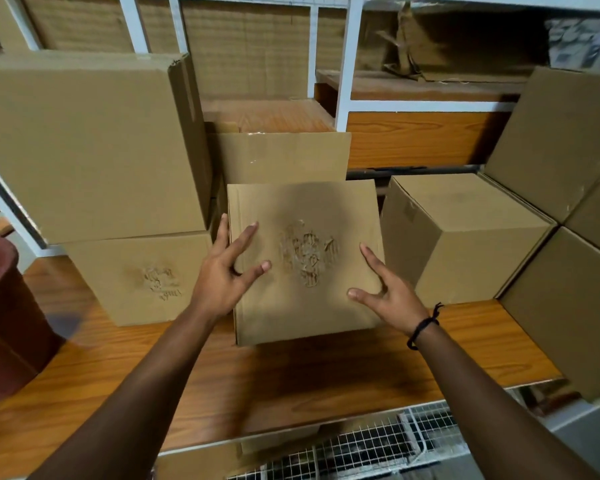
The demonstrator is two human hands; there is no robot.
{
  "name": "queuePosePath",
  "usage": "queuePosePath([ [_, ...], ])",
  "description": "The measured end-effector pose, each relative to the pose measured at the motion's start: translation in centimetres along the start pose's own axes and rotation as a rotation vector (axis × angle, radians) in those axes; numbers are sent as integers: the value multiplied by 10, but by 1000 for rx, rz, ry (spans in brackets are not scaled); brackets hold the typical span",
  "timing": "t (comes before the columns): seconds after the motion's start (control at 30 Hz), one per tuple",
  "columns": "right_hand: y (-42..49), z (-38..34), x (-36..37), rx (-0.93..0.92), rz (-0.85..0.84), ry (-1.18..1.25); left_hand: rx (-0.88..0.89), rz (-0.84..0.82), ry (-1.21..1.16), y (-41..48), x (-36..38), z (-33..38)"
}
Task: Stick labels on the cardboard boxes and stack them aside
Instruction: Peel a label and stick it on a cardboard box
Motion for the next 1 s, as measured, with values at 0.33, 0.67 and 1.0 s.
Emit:
queuePosePath([
  [0.33,8,-9,-10,70,157,-48,-152,-139,-309,-47,25,-27],
  [0.67,36,-17,-52,233,98,-29,-281,-356,-500,10,18,3],
  [1.0,48,3,-43,286,12,44,-348,-383,-538,7,33,0],
])
Point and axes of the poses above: each hand's wrist, its own y-axis towards the middle knuckle, its own x-axis out of the palm, z = x × y, the point moved 5 cm from there along y, towards the middle knuckle, and after that the axes turned 1 degree about -z, right-handed, at the moved point
